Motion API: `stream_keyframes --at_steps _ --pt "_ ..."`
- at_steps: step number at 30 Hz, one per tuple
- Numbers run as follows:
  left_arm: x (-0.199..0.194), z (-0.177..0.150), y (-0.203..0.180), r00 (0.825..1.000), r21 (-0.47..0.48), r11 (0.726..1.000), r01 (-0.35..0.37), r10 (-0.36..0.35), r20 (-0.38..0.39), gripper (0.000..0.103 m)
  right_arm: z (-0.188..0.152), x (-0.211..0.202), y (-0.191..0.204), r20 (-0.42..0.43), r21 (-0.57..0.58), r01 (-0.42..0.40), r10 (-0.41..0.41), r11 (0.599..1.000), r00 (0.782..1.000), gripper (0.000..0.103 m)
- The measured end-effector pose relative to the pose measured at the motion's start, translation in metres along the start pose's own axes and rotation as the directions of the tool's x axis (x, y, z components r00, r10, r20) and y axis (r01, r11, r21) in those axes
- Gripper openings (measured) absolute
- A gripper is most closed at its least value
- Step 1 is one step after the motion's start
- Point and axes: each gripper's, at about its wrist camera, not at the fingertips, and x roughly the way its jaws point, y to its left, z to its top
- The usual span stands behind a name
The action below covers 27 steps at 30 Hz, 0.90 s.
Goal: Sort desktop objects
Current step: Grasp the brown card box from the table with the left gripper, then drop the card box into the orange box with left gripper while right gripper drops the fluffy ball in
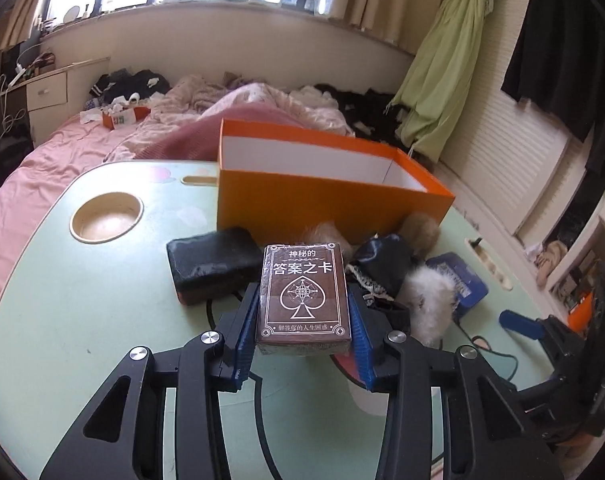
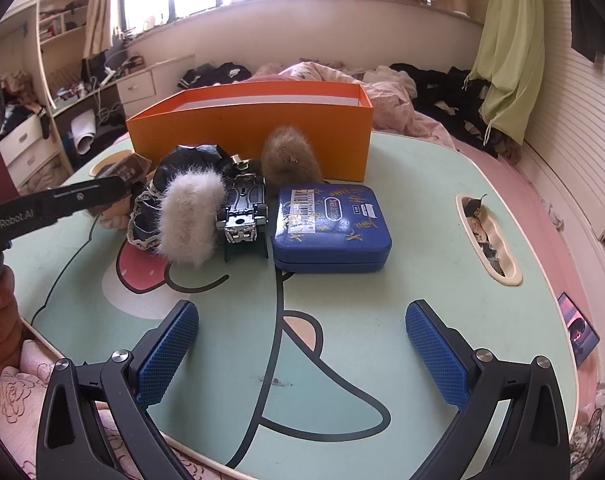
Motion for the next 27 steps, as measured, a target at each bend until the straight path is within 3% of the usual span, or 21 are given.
stream_keyframes --at_steps 5,11,14,19,22,25,27 --pt "-0.023 -0.009 -0.003 0.996 0.03 1.0 -0.006 0.003 0.085 0.042 0.0 0.0 -0.001 0.0 -0.001 0.0 0.0 1.0 1.0 0.103" --pt "-0.04 -0.026 -0.019 0.991 0.112 0.994 -0.015 0.0 0.131 0.042 0.0 -0.003 -0.003 0.001 0.008 -0.007 0.007 1.0 1.0 0.103" --pt "-0.043 -0.031 -0.022 0.988 0.127 0.991 -0.046 0.026 0.151 0.042 0.008 -0.011 -0.013 0.037 0.044 -0.073 0.072 0.996 0.997 0.097" --pt "-0.044 -0.032 -0.022 0.986 0.128 0.991 -0.049 0.027 0.167 0.042 0.054 -0.018 -0.045 0.127 0.226 -0.198 0.173 0.954 0.977 0.093" --pt "-0.042 -0.032 -0.022 0.986 0.131 0.99 -0.054 0.033 0.161 0.042 0.084 0.002 -0.038 0.079 0.199 -0.137 0.124 0.97 0.989 0.082" --pt "-0.044 -0.033 -0.022 0.985 0.133 0.99 -0.056 0.033 0.168 0.042 0.104 0.026 -0.03 0.023 0.184 -0.131 0.129 0.974 0.991 0.074" --pt "-0.044 -0.034 -0.022 0.985 0.134 0.989 -0.058 0.034 0.17 0.042 0.11 0.042 -0.026 -0.027 0.18 -0.111 0.118 0.977 0.993 0.074"
